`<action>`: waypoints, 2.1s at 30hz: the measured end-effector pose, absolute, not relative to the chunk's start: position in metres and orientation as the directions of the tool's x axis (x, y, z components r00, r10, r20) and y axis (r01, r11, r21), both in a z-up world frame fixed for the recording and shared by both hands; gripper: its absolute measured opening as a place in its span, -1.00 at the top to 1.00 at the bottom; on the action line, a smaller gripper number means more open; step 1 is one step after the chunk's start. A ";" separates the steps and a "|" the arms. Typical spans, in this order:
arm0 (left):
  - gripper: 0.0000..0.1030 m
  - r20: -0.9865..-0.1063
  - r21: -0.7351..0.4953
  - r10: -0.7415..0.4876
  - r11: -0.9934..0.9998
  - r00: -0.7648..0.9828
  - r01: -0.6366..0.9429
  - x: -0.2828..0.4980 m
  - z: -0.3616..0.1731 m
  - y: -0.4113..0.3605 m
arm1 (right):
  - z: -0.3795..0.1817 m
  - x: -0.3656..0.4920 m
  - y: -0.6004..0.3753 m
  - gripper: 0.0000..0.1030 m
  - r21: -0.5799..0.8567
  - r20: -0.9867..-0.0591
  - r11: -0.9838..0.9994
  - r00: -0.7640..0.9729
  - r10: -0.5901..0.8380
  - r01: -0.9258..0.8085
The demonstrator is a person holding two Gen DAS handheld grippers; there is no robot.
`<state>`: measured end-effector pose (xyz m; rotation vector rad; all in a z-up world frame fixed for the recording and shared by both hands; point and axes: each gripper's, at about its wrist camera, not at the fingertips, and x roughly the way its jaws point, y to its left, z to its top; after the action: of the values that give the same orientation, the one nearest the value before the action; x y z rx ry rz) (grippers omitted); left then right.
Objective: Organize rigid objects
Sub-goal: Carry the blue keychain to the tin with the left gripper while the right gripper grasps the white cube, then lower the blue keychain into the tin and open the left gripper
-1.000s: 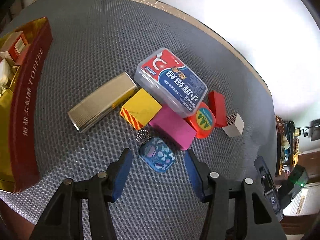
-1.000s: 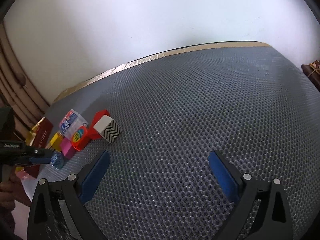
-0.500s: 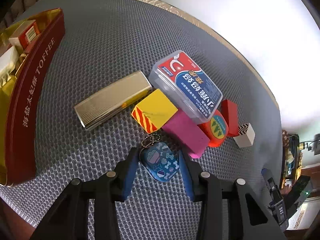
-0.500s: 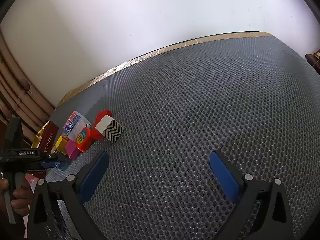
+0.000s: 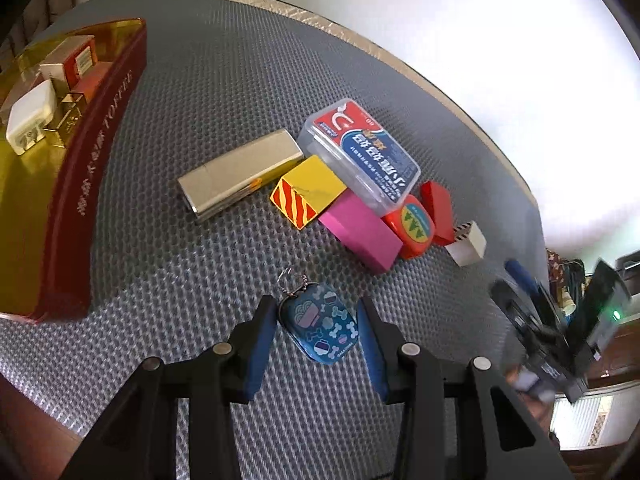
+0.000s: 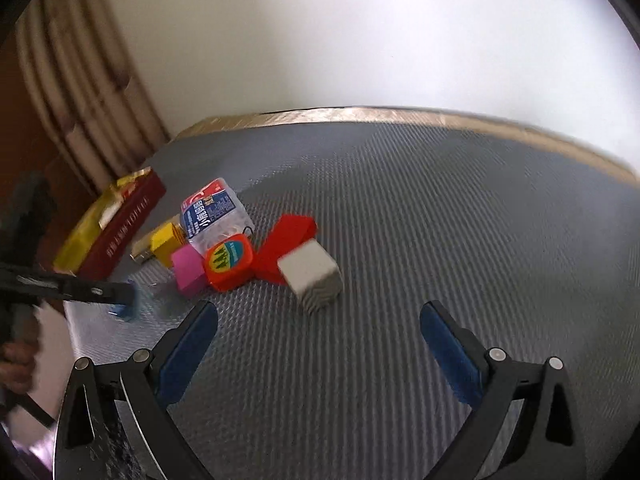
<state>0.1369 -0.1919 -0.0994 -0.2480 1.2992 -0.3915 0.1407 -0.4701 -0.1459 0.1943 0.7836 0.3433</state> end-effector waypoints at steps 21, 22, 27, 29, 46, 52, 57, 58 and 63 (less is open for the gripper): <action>0.19 -0.844 -0.408 -0.423 0.905 0.328 0.117 0.113 -0.010 -0.113 | -0.156 0.169 -0.434 0.34 0.155 -0.734 0.893 0.556 0.391 -0.423; 0.19 -0.846 -0.400 -0.412 0.910 0.339 0.108 0.114 -0.003 -0.099 | -0.154 0.159 -0.436 0.34 0.181 -0.719 0.894 0.565 0.404 -0.410; 0.19 -0.868 -0.306 -0.301 0.951 0.395 0.053 0.130 0.007 -0.048 | -0.145 0.116 -0.439 0.34 0.248 -0.661 0.893 0.608 0.439 -0.375; 0.19 -0.874 -0.275 -0.262 0.961 0.409 0.026 0.142 0.004 -0.030 | -0.145 0.104 -0.436 0.34 0.262 -0.650 0.894 0.619 0.442 -0.363; 0.18 -0.894 0.039 -0.003 0.996 0.448 0.085 0.243 -0.059 0.004 | -0.155 0.100 -0.436 0.34 0.311 -0.657 0.905 0.622 0.426 -0.291; 0.18 -0.879 0.186 0.108 0.975 0.465 0.125 0.262 -0.076 -0.001 | -0.157 0.102 -0.436 0.34 0.319 -0.666 0.906 0.614 0.423 -0.278; 0.17 -0.864 0.259 0.156 0.953 0.479 0.155 0.262 -0.081 -0.009 | -0.157 0.104 -0.439 0.34 0.330 -0.670 0.906 0.610 0.423 -0.266; 0.17 -0.855 0.271 0.159 0.948 0.493 0.165 0.261 -0.079 -0.010 | -0.157 0.104 -0.439 0.34 0.331 -0.670 0.906 0.610 0.423 -0.265; 0.17 -0.846 0.196 0.081 0.967 0.527 0.165 0.247 -0.056 -0.006 | -0.157 0.104 -0.439 0.34 0.330 -0.670 0.908 0.613 0.419 -0.260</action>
<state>0.2475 -0.0064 -0.0563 0.2660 1.0174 -0.0510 0.1035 -0.4394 -0.1573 0.2082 0.8232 0.3946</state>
